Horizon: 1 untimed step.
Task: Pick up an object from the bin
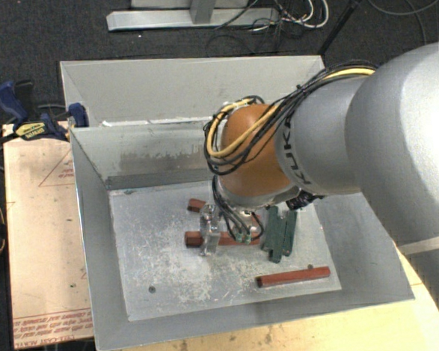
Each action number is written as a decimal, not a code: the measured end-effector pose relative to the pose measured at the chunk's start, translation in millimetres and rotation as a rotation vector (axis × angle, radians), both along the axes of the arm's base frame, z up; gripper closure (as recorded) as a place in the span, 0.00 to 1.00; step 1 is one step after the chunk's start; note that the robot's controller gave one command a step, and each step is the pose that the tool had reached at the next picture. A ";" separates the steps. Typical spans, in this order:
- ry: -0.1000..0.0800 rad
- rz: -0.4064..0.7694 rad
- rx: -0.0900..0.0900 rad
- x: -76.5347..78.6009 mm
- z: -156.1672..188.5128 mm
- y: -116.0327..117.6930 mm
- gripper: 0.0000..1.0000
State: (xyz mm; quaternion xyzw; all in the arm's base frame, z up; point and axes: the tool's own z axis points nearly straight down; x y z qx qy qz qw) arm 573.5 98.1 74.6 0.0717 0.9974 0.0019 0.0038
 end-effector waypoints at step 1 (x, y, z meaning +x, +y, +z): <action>0.009 0.000 -0.002 -2.2 7.5 -0.5 1.00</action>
Offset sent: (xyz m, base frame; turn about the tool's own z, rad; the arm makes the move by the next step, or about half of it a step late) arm 0.0000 0.0001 0.0179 0.0000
